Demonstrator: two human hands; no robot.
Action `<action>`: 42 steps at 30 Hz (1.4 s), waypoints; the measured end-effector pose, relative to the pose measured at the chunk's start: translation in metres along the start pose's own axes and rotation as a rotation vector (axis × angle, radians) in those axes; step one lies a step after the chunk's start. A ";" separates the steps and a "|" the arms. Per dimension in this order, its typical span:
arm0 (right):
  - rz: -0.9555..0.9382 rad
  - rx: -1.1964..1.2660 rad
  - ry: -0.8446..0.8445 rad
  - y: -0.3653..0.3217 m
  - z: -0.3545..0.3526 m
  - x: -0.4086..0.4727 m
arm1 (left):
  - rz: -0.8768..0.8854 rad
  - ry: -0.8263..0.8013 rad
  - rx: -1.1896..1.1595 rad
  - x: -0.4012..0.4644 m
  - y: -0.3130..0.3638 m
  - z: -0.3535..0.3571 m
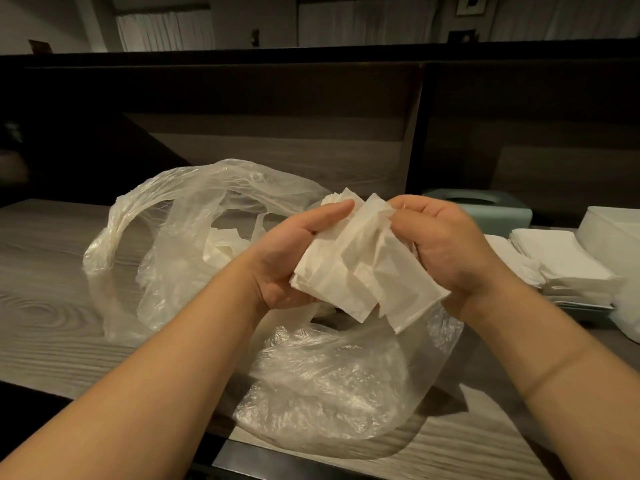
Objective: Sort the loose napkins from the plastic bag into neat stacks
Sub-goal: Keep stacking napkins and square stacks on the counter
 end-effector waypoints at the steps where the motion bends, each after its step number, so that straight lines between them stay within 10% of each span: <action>1: 0.004 -0.039 0.026 -0.001 0.001 -0.001 | -0.007 -0.008 0.019 0.000 -0.001 0.001; 25: 0.293 -0.197 0.365 0.020 0.005 0.012 | -0.086 0.106 0.068 -0.001 -0.006 0.012; 33: 0.066 0.034 0.376 0.013 -0.003 0.009 | -0.011 0.124 -0.287 0.002 0.006 0.003; 42: -0.026 -0.374 0.246 0.018 0.002 0.007 | 0.021 0.070 -0.316 0.006 0.006 -0.004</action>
Point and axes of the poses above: each hand's wrist, its own x-axis towards the middle knuckle, its own z-axis out of the palm, y = z × x, the point moved 1 cm from there along x, towards the middle knuckle, and after that the axes turned 13 degrees about -x, right-handed, at the moved point
